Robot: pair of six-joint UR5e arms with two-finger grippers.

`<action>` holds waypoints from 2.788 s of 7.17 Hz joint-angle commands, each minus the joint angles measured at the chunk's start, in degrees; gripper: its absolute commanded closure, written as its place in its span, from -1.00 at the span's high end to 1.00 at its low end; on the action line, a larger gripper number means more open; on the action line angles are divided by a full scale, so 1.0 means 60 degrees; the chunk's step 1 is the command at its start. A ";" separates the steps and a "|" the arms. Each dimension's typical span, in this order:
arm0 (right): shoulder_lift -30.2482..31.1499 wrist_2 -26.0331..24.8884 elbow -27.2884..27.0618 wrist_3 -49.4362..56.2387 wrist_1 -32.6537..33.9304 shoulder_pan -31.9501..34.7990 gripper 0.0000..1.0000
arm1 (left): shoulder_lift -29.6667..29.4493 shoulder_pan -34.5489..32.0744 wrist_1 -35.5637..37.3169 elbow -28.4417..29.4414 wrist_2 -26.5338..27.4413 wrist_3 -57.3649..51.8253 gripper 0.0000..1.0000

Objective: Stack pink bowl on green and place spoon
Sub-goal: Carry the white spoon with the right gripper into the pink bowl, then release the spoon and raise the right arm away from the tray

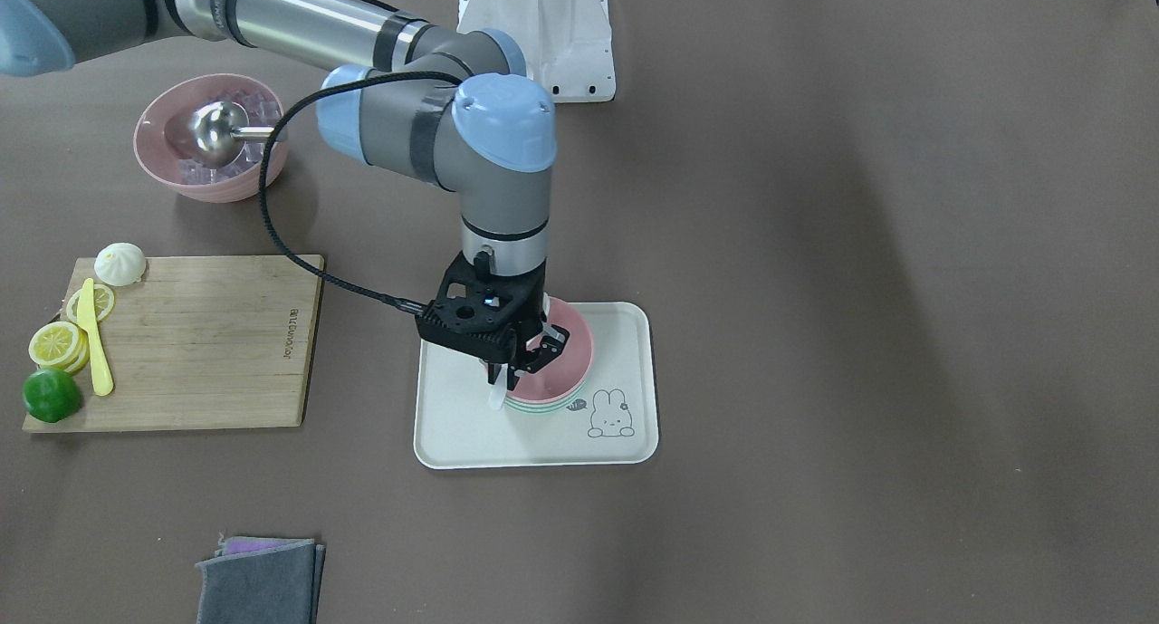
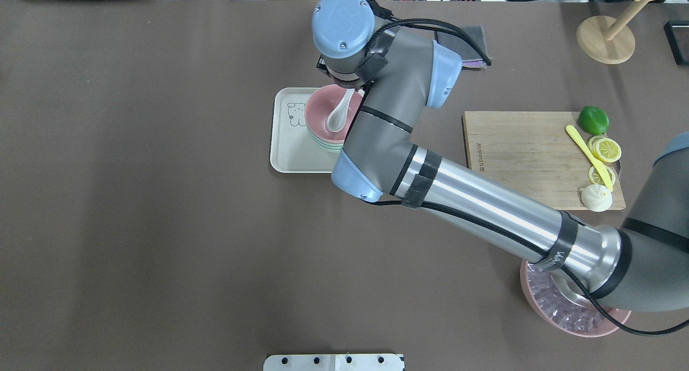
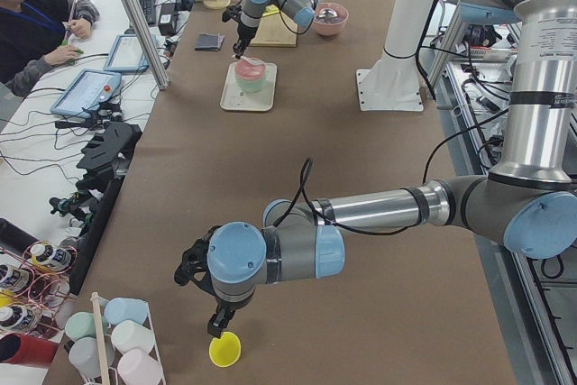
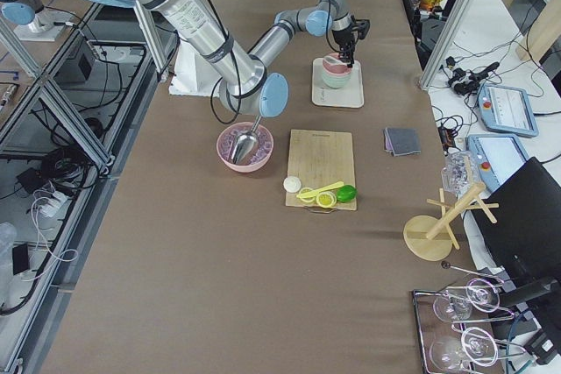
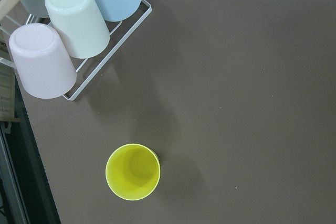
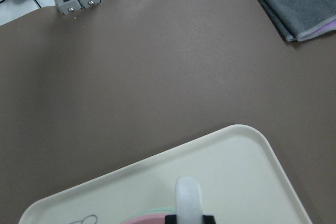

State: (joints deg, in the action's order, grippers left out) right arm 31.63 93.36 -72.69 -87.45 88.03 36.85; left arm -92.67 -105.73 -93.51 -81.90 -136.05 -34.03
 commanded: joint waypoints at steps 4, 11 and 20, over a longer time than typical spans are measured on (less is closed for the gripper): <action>-0.0293 -0.0543 0.0426 -0.0572 0.0402 -0.0326 -1.00 | 0.0035 0.0000 0.0000 0.0041 0.0000 -0.0011 0.97; -0.0029 -0.0421 0.0149 0.0769 0.0520 0.0154 1.00 | 0.0006 0.0014 0.0014 -0.0017 0.0000 0.0177 0.97; 0.7392 0.5512 -0.4409 1.2682 0.0533 0.6549 1.00 | 0.0196 0.1040 -0.0352 -0.0632 -0.0511 0.3182 0.97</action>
State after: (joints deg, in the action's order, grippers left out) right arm 70.52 121.60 -98.92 -24.37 90.75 68.94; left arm -91.76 -99.60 -95.53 -84.91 -137.69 -15.13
